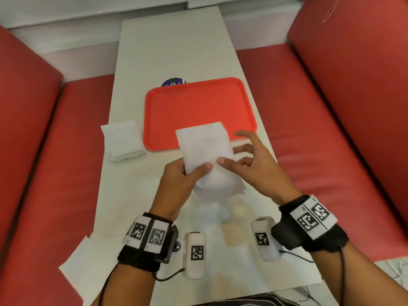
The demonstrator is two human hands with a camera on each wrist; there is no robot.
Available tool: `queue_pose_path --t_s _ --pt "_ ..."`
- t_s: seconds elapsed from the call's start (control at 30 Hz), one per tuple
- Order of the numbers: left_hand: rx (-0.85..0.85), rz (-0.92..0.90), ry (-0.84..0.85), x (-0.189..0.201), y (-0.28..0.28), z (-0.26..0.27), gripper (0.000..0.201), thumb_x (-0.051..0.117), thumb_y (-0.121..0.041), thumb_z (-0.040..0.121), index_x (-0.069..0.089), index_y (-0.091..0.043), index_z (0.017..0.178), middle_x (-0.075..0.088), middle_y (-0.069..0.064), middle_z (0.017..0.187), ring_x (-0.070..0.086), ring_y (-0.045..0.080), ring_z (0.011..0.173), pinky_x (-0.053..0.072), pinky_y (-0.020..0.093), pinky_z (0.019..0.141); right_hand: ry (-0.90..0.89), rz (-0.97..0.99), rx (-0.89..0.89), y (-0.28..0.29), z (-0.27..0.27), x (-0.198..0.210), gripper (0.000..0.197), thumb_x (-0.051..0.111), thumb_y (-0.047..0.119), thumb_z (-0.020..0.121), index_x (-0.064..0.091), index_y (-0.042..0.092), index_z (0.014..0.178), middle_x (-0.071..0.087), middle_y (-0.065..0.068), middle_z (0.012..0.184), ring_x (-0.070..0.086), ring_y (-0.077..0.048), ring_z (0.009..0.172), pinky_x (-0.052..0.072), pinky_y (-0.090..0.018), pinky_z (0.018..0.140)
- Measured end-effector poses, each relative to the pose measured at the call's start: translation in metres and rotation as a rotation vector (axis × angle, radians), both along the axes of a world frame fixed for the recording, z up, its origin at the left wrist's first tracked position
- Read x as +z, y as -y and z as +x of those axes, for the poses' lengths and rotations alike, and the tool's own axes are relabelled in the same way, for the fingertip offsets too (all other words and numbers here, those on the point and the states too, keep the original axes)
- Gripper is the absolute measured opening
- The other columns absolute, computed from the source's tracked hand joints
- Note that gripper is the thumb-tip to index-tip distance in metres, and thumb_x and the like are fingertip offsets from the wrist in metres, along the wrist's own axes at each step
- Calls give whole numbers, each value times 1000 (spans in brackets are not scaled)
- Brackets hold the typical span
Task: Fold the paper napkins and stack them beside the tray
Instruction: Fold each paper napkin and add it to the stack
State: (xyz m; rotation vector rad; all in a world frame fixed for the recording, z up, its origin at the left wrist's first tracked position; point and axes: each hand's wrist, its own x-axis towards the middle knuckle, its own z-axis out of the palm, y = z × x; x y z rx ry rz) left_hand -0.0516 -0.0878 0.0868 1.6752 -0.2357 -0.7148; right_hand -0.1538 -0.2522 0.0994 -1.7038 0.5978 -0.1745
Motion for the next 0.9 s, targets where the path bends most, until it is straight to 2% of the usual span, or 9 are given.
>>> queue_pose_path --t_s 0.07,0.2,0.37,0.5,0.6,0.67,0.77,0.83,0.9 --pt "38 -86 -57 13 6 -13 29 82 -25 81 76 -13 108 78 5 108 73 27 105 55 55 97 11 142 19 4 -15 0 39 78 37 82 66 23 116 71 -8 108 74 -23 88 59 -39 79" --pt "-12 -160 -53 30 8 -35 32 72 -25 86 74 -11 115 78 8 109 74 25 104 59 44 90 149 209 -64 8 -42 5 10 71 19 91 75 12 96 77 -6 99 75 -21 89 59 -34 78" --pt "37 -219 83 40 3 -54 19 71 -14 87 75 -10 105 78 15 92 74 20 84 58 29 72 245 257 -100 17 -61 18 16 68 11 91 74 7 106 77 -7 105 74 -21 94 57 -29 75" --pt "52 -327 110 45 6 -63 21 70 -9 86 79 -23 99 74 11 82 71 17 78 57 26 69 331 257 -29 19 -71 28 20 62 8 93 73 9 110 76 -10 110 74 -25 96 61 -34 82" --pt "-9 -380 176 46 4 -66 46 59 11 91 83 -28 86 77 0 90 72 14 86 57 26 74 377 294 39 19 -74 34 24 56 6 96 76 16 106 74 -12 109 70 -15 86 56 -20 69" --pt "-45 -391 225 48 1 -66 52 51 24 88 81 -17 78 70 -1 85 67 8 76 52 19 68 390 309 72 21 -74 35 31 52 5 99 80 16 98 69 -16 107 60 -21 84 50 -16 64" --pt "-49 -394 246 48 -4 -63 43 50 17 82 79 -14 69 62 -5 84 60 6 76 48 12 64 391 336 42 21 -71 38 40 41 9 86 80 6 84 65 -3 95 51 -12 70 42 -13 56" --pt "-45 -398 221 47 -7 -61 39 50 6 82 78 -20 70 62 -7 86 61 10 84 50 18 68 394 221 10 18 -67 38 23 60 13 92 81 9 83 68 0 94 58 -12 73 47 -21 61" --pt "-7 -404 151 46 -9 -58 27 53 -3 90 73 -21 83 64 -5 89 60 16 83 51 27 69 394 74 -5 11 -64 38 7 78 17 82 80 13 86 70 -5 97 62 -32 79 51 -45 66"
